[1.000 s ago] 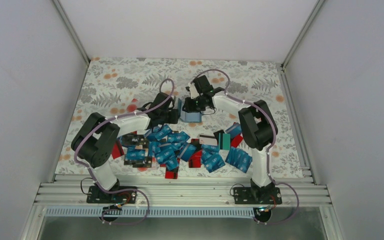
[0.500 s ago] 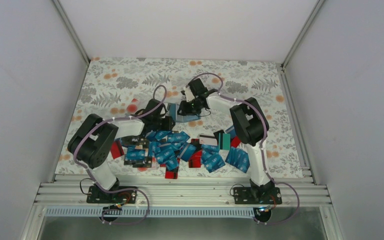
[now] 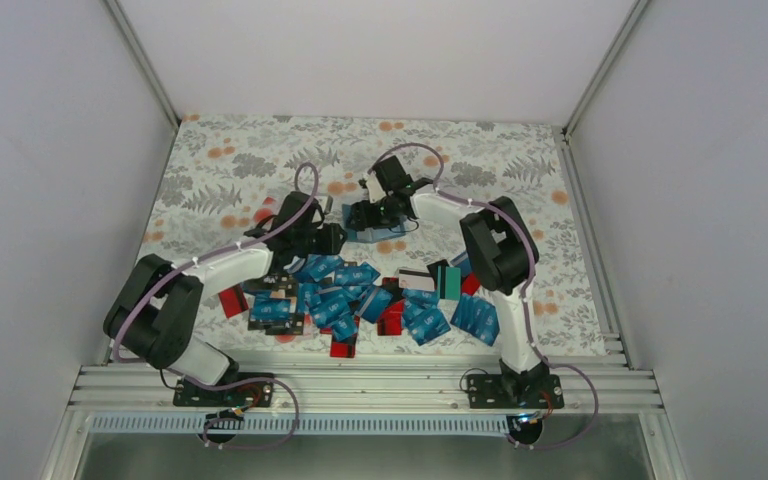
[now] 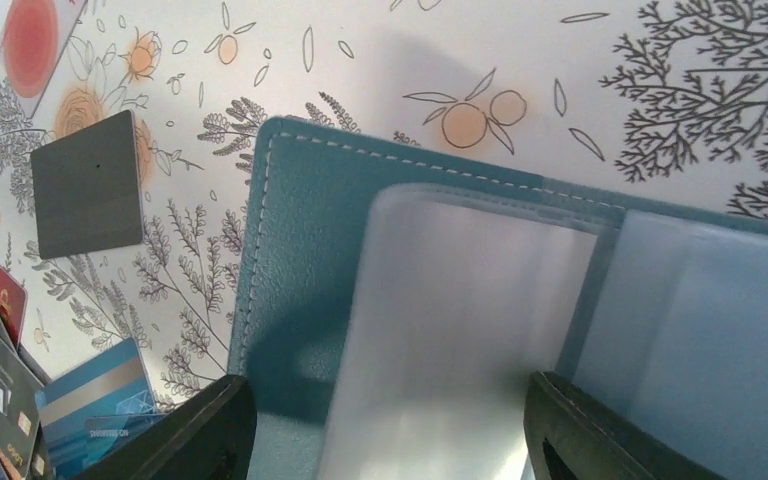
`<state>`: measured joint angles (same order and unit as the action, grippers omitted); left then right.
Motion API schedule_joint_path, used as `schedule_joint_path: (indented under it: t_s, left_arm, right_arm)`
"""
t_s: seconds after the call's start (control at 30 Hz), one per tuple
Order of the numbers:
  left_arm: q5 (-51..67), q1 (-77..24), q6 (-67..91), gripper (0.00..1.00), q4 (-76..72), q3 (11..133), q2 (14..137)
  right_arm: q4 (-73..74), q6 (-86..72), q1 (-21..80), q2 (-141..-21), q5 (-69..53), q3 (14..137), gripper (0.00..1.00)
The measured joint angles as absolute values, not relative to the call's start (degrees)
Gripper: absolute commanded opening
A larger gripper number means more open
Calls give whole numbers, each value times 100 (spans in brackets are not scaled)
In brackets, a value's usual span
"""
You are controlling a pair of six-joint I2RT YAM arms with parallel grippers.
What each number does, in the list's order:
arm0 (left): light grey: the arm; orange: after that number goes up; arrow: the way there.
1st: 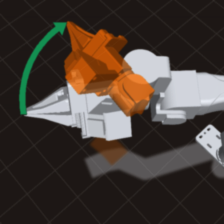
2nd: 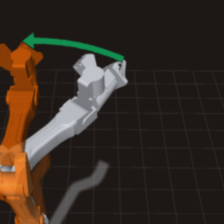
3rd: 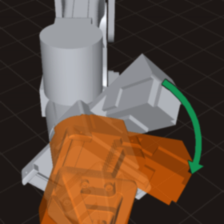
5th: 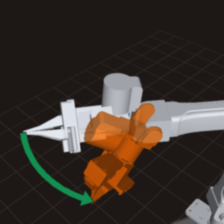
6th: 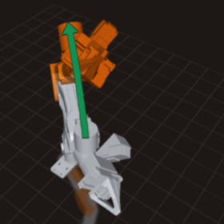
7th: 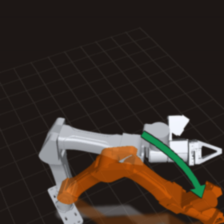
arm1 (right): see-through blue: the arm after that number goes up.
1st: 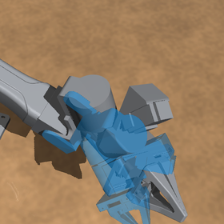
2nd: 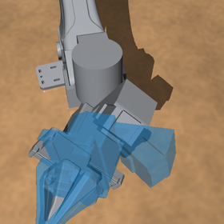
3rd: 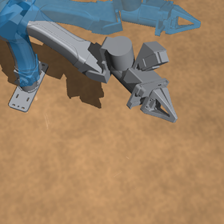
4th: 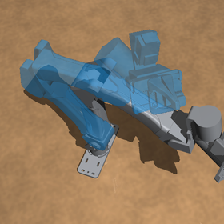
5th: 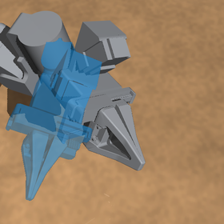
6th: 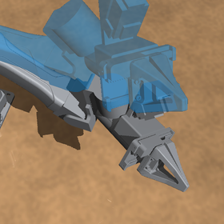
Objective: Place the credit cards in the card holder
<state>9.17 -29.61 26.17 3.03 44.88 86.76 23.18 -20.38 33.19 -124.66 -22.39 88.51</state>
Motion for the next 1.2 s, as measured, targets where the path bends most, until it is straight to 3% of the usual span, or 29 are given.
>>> schedule_joint_path:
  t_s: [0.4,0.77,1.03,1.2]
  left_arm:
    - [615,-3166,2617,59,915,4473,8114]
    - [1476,-3496,2665,60,875,4466,8029]
    - [2191,-3907,2781,55,508,4685,8663]
    - [2630,-4066,2897,52,178,4945,9314]
  right_arm:
    - [2814,-1966,3293,-12014,-2073,8796,84]
    - [2910,-1990,3291,-10803,-1732,8158,93]
    - [2838,-2316,3173,-9461,-930,6790,82]
    - [2746,-2681,3033,-8379,-600,5548,62]
